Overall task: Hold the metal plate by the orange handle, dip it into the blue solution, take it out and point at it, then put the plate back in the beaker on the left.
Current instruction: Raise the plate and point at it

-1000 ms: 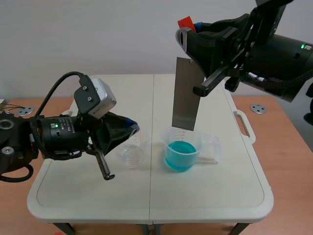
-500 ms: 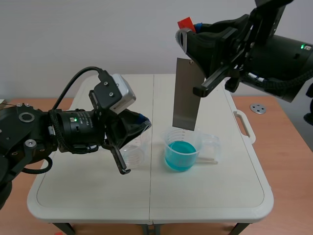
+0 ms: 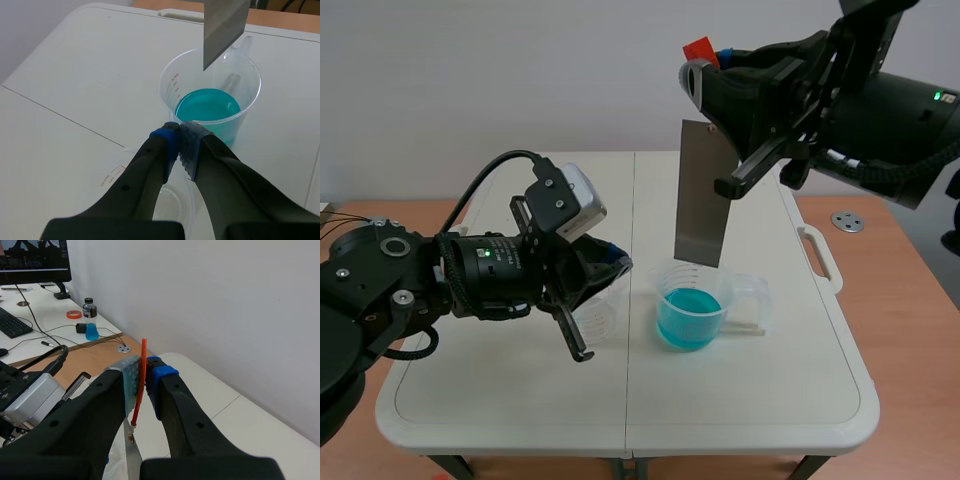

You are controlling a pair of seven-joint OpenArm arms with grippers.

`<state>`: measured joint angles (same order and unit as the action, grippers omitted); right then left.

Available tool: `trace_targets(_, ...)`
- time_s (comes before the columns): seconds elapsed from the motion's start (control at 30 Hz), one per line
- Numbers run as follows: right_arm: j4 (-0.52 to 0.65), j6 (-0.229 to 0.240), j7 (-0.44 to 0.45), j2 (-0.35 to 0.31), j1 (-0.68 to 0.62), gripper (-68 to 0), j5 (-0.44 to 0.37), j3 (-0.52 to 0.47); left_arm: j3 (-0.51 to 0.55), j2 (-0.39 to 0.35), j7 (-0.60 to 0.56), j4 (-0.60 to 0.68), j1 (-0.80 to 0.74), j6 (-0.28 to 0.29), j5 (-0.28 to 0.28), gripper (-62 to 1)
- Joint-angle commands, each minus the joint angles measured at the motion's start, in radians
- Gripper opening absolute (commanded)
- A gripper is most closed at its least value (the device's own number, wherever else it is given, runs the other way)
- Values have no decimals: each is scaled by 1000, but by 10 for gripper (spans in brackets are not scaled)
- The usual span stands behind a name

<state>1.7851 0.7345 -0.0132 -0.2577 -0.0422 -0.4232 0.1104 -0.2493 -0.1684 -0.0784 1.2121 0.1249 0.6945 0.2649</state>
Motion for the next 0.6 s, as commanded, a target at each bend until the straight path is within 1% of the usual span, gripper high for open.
trace_targets(0.0,28,11,11,-5,23,-664,-15,-14,1,5,-10,13,11,2,-13,-594)
trace_targets(0.2,28,11,11,-5,23,-664,-15,-14,7,-5,-13,14,11,2,-14,-594)
trace_targets(0.27,28,11,11,-5,23,-664,-15,-14,19,-28,-27,14,11,2,-26,-594)
trace_targets(0.3,28,11,11,-5,23,-664,-15,-14,26,-45,-34,16,11,2,-41,-594)
trace_targets(0.33,28,11,11,-5,23,-664,-15,-14,34,-68,-37,23,10,2,-66,-594)
trace_targets(0.4,28,11,11,-5,23,-664,-15,-14,55,-128,-37,43,5,2,-134,-594)
trace_targets(0.57,28,11,9,-5,28,-664,-15,-14,154,-322,-40,95,-52,2,-359,-594)
